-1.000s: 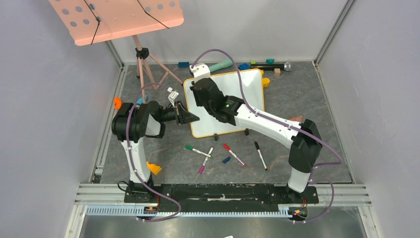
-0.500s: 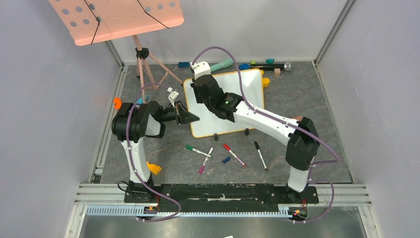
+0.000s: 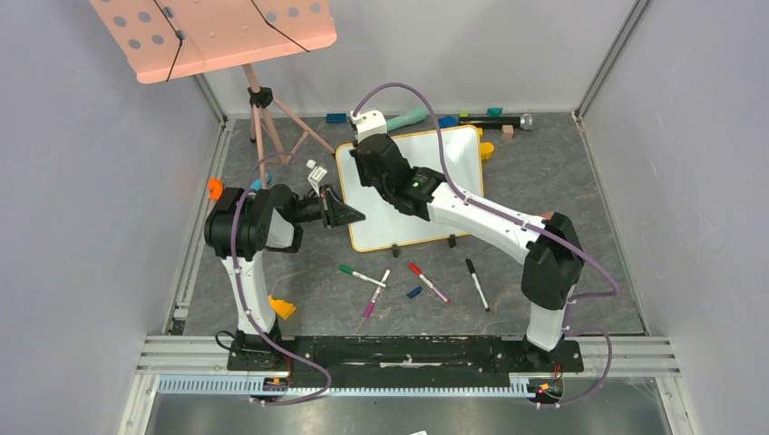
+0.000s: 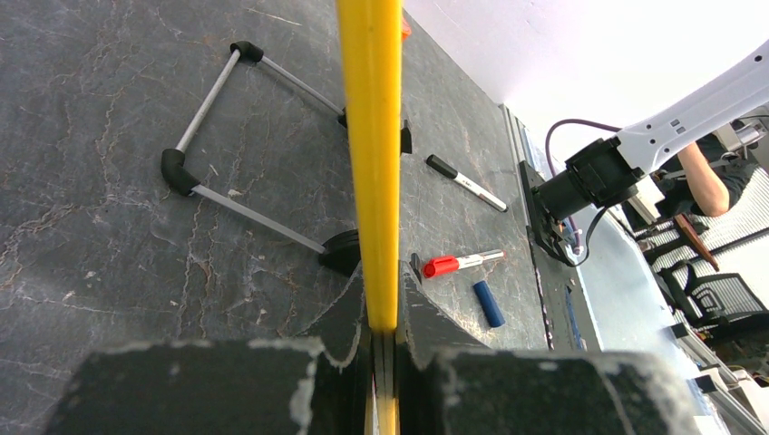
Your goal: Write a sentence on the whiteboard
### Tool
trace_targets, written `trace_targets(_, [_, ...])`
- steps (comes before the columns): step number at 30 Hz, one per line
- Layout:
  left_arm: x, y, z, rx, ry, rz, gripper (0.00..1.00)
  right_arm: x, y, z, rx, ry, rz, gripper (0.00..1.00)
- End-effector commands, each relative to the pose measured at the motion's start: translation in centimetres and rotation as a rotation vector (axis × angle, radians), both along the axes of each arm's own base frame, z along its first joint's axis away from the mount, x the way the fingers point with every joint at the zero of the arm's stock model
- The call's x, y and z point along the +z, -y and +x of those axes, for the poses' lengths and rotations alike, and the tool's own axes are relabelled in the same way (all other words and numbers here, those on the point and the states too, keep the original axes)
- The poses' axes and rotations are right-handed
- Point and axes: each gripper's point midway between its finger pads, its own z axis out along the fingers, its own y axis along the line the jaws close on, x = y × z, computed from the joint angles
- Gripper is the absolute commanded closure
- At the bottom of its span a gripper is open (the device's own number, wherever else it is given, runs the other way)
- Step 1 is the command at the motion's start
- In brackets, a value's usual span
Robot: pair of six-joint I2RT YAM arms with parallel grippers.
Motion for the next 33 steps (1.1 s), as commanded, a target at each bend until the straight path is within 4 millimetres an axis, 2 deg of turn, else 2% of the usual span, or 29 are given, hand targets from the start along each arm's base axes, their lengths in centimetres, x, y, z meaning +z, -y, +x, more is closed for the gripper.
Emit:
trace_targets(1, [1.1, 0.3, -0.6, -0.060, 0.217, 0.013, 0.98, 0.4, 0.3, 0.2, -0.012, 0.008, 0.022, 1.00])
trace_targets(16, [1.1, 0.3, -0.6, -0.061, 0.217, 0.013, 0.98, -2.1, 2.0, -2.2, 0.004, -0.041, 0.045, 1.00])
trace_targets(20, [1.1, 0.3, -0.6, -0.062, 0.217, 0.013, 0.98, -2.1, 2.3, -2.4, 0.006, -0.044, 0.047, 1.00])
trace_targets(23, [1.1, 0.3, -0.7, -0.064, 0.215, 0.013, 0.98, -1.5, 2.1, -2.5, 0.014, -0.039, 0.060, 1.00])
trace_targets(33, [1.1, 0.3, -0.7, -0.064, 0.216, 0.013, 0.98, 2.8, 1.0, -2.1, 0.056, 0.011, 0.102, 1.00])
